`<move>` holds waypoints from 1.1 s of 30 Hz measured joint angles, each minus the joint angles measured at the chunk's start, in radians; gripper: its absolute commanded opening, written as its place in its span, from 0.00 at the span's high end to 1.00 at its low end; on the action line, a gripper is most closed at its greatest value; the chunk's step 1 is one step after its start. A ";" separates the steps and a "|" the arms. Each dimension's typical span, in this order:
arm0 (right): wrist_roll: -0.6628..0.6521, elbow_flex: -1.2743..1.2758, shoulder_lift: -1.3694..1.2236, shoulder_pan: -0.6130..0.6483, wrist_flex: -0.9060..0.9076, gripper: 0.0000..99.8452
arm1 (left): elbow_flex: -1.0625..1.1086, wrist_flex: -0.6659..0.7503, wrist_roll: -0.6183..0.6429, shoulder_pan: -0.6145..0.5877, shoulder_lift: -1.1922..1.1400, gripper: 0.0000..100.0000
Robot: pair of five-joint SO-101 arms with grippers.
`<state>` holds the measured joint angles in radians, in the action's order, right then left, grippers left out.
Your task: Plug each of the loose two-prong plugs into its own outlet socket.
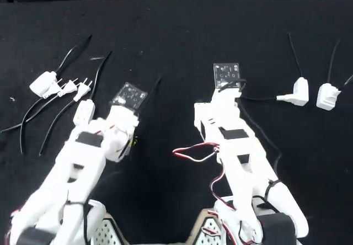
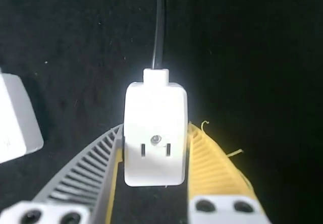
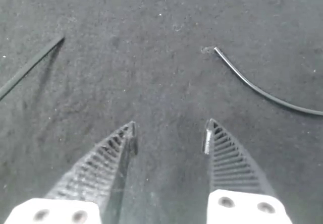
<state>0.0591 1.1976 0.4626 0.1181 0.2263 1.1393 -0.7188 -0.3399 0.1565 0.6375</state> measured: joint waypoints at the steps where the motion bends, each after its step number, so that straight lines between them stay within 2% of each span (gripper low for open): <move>1: 0.000 0.000 0.000 0.000 0.000 0.80 | -0.023 0.002 0.000 0.000 -0.038 0.75; 3: 0.000 0.000 0.000 0.000 0.000 0.80 | -0.074 -0.002 0.028 -0.002 -0.104 0.70; 6: 0.000 0.000 0.000 0.000 0.000 0.80 | -0.152 -0.061 0.129 -0.018 -0.143 0.73; 9: 0.000 0.000 0.000 0.000 0.000 0.80 | -0.272 -0.138 0.213 -0.103 -0.143 0.73; 14: 0.000 0.000 0.000 0.000 0.000 0.80 | -0.396 -0.222 0.230 -0.292 -0.144 0.73; 17: 0.000 0.000 0.000 0.000 0.000 0.80 | -0.390 -0.235 0.201 -0.338 -0.173 0.73; 22: 0.000 0.000 0.000 0.000 0.000 0.80 | -0.281 -0.212 0.121 -0.304 -0.224 0.73; 29: 0.000 0.000 0.000 0.000 0.000 0.80 | -0.227 -0.158 0.121 -0.239 -0.239 0.73; 33: 0.000 0.000 0.000 0.000 0.000 0.80 | -0.207 -0.158 0.120 -0.146 -0.239 0.73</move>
<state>0.0591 1.1976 0.4626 0.1181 0.2263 0.9321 -0.8769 -0.2202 0.0107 0.3982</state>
